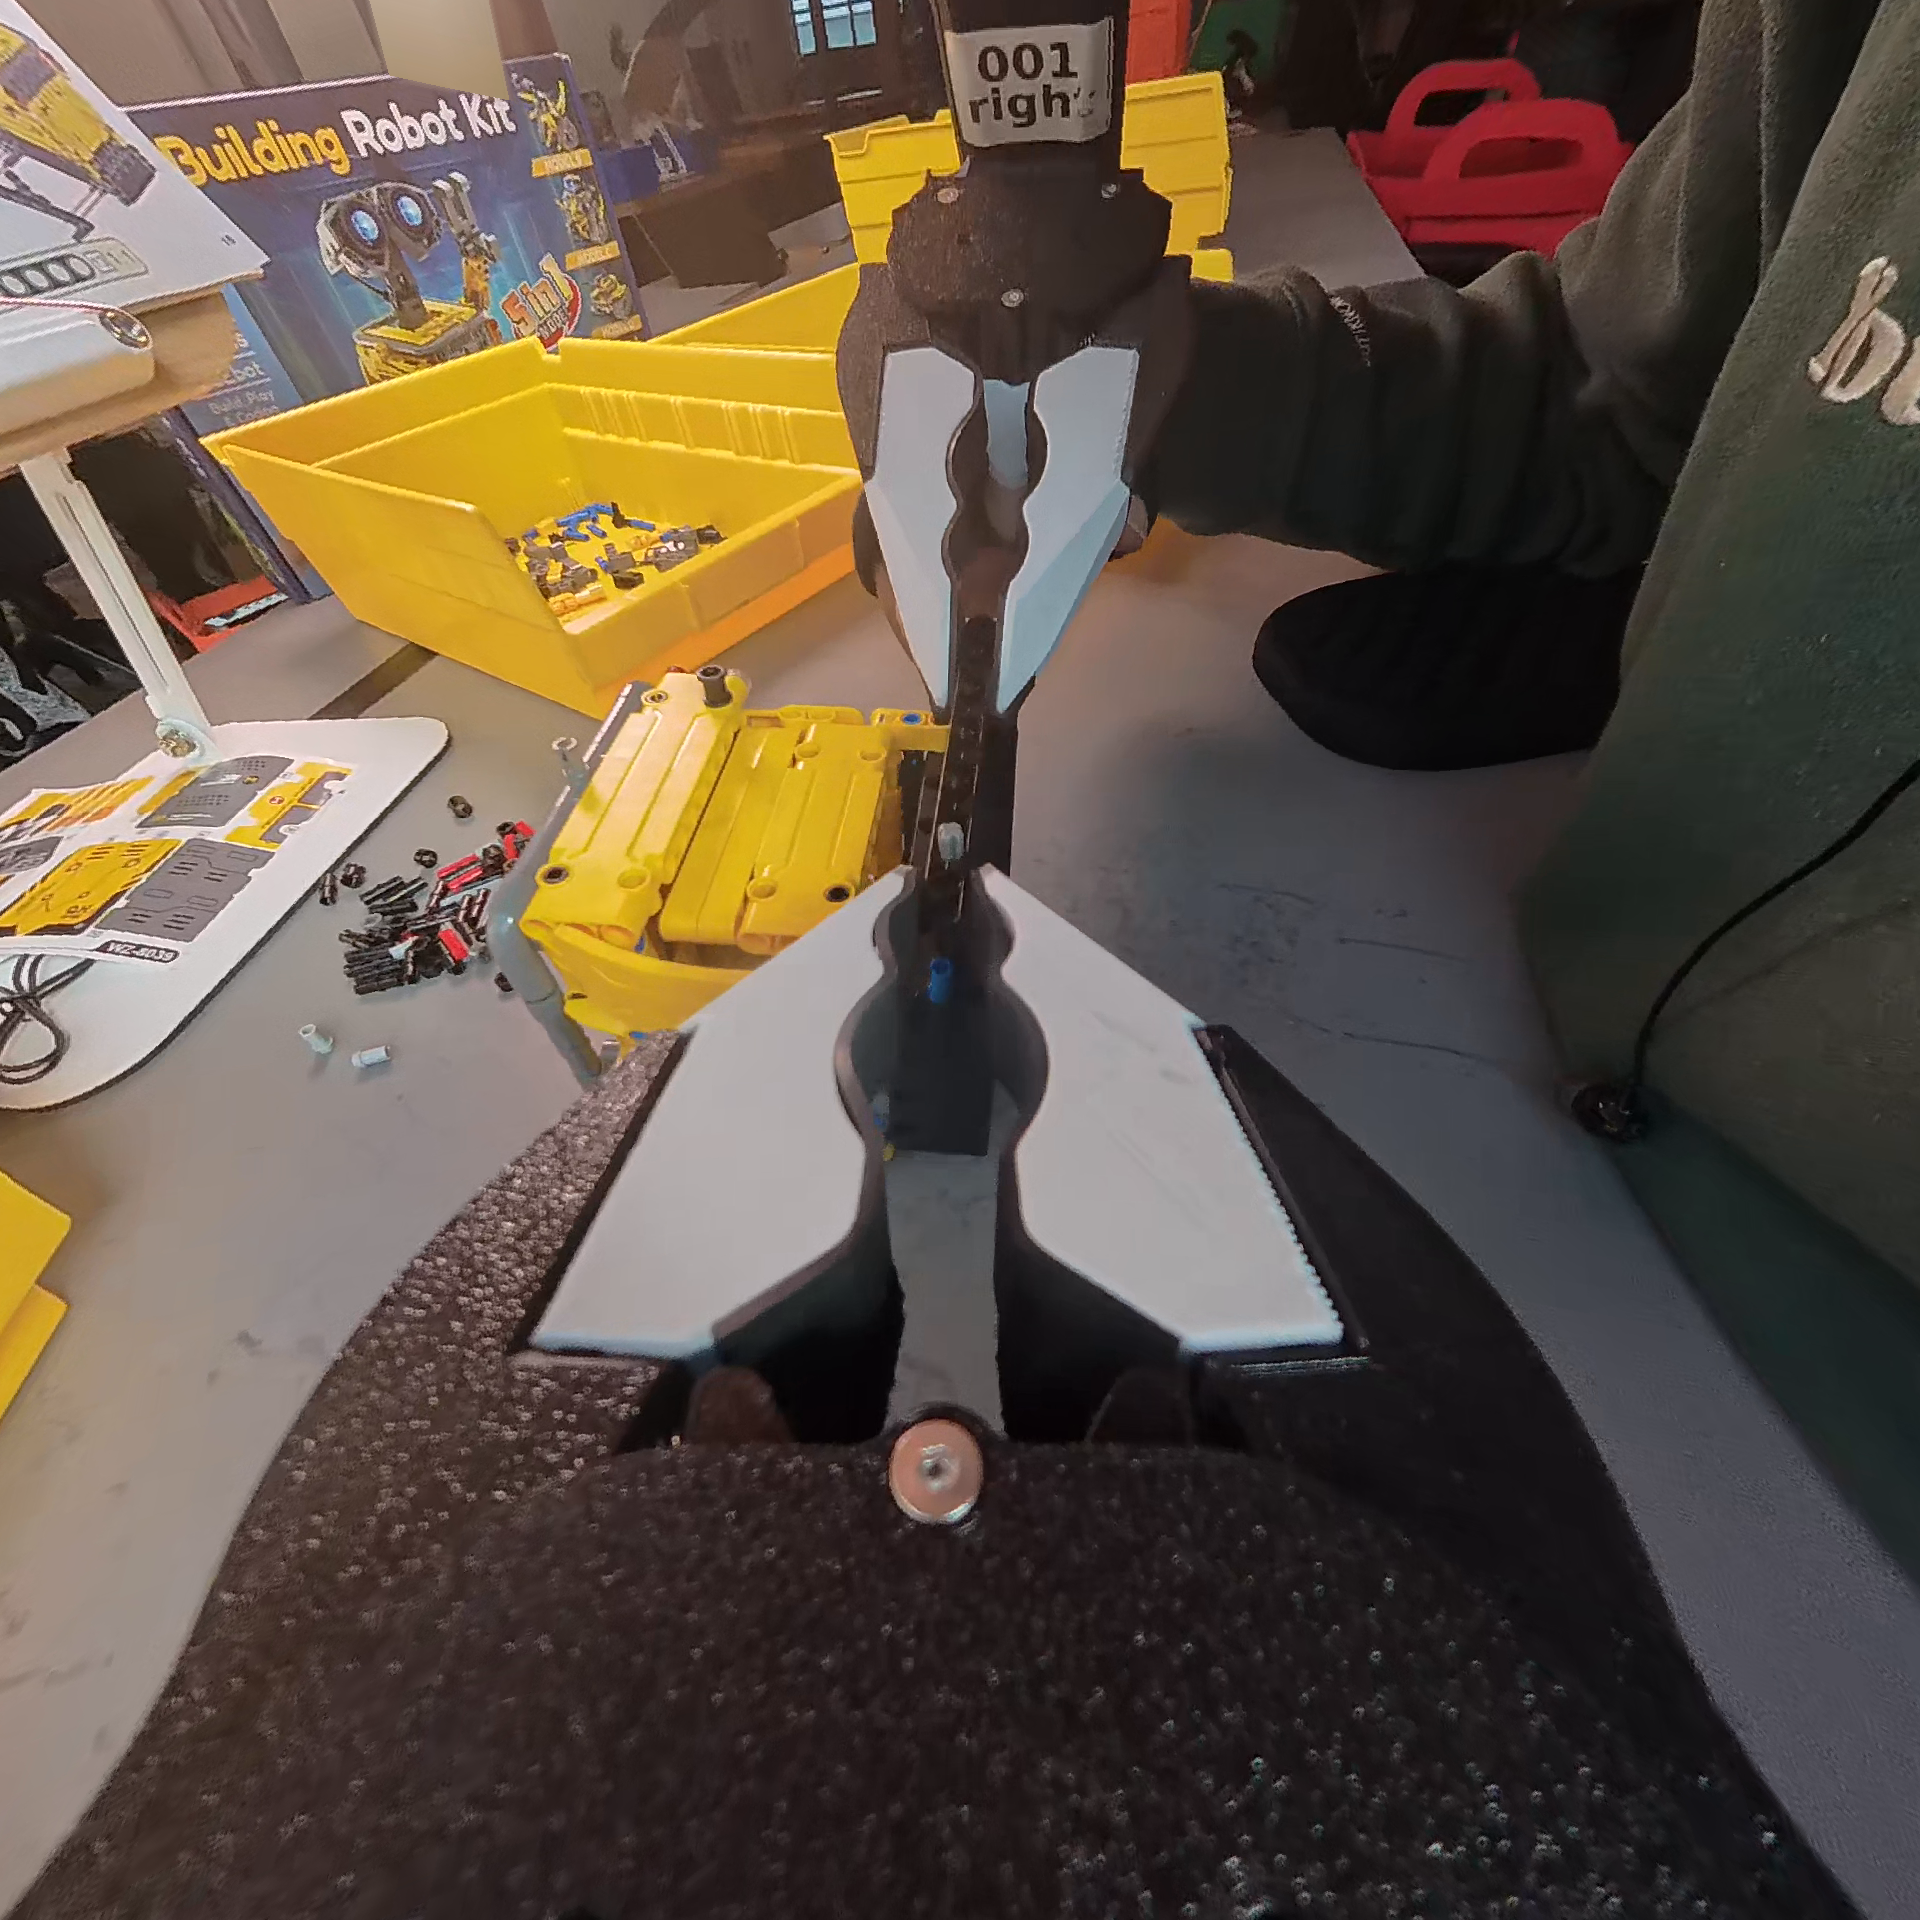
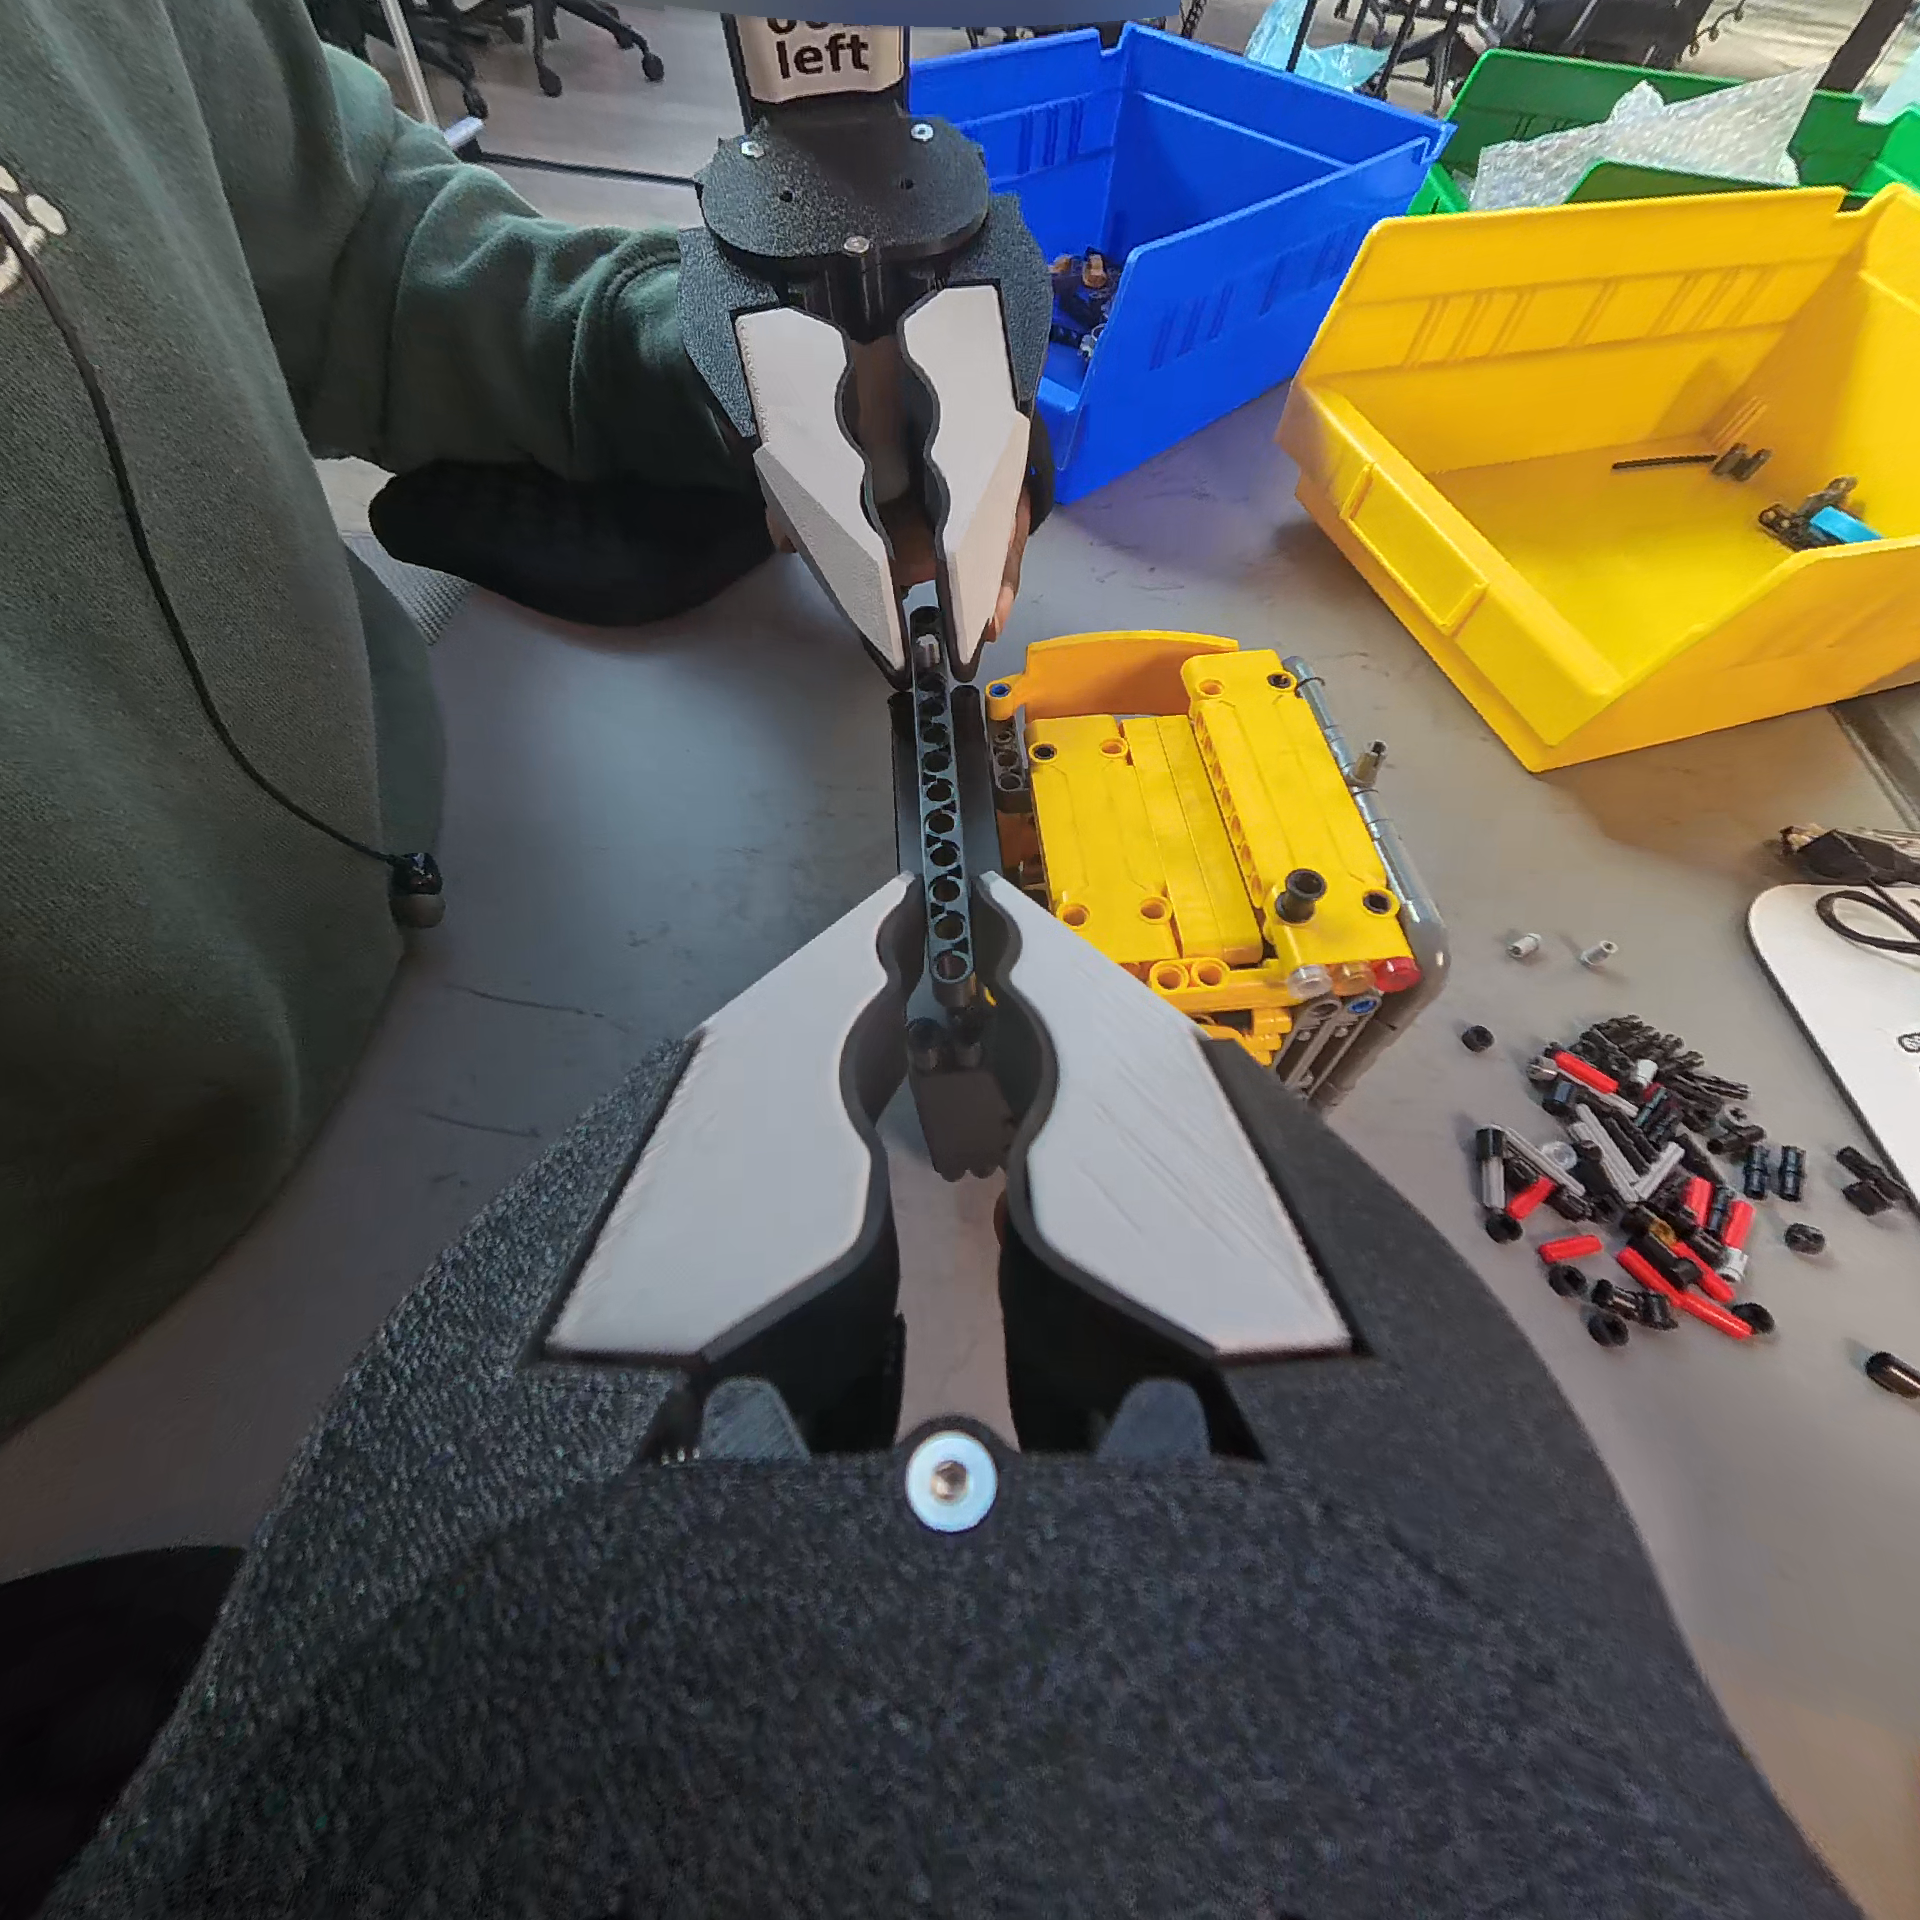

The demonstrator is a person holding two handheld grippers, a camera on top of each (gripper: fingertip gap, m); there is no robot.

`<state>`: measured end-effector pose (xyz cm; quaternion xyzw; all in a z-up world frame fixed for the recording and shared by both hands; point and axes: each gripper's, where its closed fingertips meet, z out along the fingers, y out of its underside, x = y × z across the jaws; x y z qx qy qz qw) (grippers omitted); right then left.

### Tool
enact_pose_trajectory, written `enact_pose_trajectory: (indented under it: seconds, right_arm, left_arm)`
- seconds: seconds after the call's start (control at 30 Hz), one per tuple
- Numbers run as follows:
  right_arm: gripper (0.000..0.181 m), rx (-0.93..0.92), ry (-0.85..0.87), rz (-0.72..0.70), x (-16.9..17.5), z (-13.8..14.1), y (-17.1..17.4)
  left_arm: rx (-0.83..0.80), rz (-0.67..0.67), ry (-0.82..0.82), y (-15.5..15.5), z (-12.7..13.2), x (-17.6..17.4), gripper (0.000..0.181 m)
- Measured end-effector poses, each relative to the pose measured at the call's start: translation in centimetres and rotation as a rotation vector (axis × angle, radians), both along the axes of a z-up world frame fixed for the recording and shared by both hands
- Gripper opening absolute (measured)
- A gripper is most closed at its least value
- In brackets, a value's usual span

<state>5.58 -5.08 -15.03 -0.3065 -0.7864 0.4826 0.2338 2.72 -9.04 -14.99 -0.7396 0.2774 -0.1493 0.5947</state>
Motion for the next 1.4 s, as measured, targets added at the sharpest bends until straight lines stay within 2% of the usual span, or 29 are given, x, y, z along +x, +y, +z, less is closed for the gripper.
enact_pose_trajectory:
  seconds: [0.17,0.27,0.37,0.43,0.53,0.67,0.87,1.07,1.1,1.13,1.3,1.33,1.4]
  right_arm:
    - [0.009,0.006,0.001,-0.015,-0.1,0.1,0.3]
    - [0.018,0.066,0.032,-0.063,0.5,1.3,2.2]
    - [0.019,0.062,0.019,-0.141,2.1,2.9,5.0]
    - [0.019,0.103,-0.029,-0.199,3.2,2.0,6.7]
    - [0.018,0.156,-0.128,-0.286,3.4,-1.5,8.3]
    - [0.017,0.192,-0.233,-0.297,2.7,-5.8,8.3]
    - [0.016,0.248,-0.303,-0.259,2.2,-7.6,7.5]
    - [0.016,0.236,-0.34,-0.169,3.6,-8.4,5.8]
    - [0.013,0.24,-0.345,-0.158,3.8,-8.6,5.7]
    - [0.001,0.243,-0.343,-0.151,3.9,-8.7,5.6]
    - [0.0,0.22,-0.306,-0.127,3.9,-8.1,5.2]
    - [0.002,0.209,-0.277,-0.128,3.7,-7.6,5.1]
    - [0.019,0.17,-0.245,-0.125,3.3,-6.7,4.5]
  left_arm:
    - [-0.004,-0.005,-0.006,0.0,0.0,0.1,0.007]
    - [0.004,-0.007,-0.016,0.1,0.0,0.1,0.007]
    - [0.002,-0.019,-0.027,0.0,0.0,0.2,0.006]
    - [0.005,-0.023,-0.025,0.0,0.0,0.2,0.006]
    - [0.007,-0.026,-0.025,0.0,0.0,0.2,0.007]
    - [0.008,-0.029,-0.028,-0.1,0.0,0.2,0.006]
    - [0.008,-0.031,-0.027,-0.1,0.0,0.2,0.007]
    - [0.005,-0.044,-0.038,-0.3,0.0,0.0,0.006]
    - [0.005,-0.045,-0.039,-0.3,0.0,-0.1,0.006]
    - [0.004,-0.045,-0.04,-0.3,0.0,-0.2,0.006]
    - [0.003,-0.02,-0.048,-0.3,0.1,-1.2,0.006]
    - [0.002,-0.014,-0.059,-0.3,0.2,-1.4,0.006]
    - [-0.005,-0.003,-0.08,-0.2,0.3,-1.8,0.006]
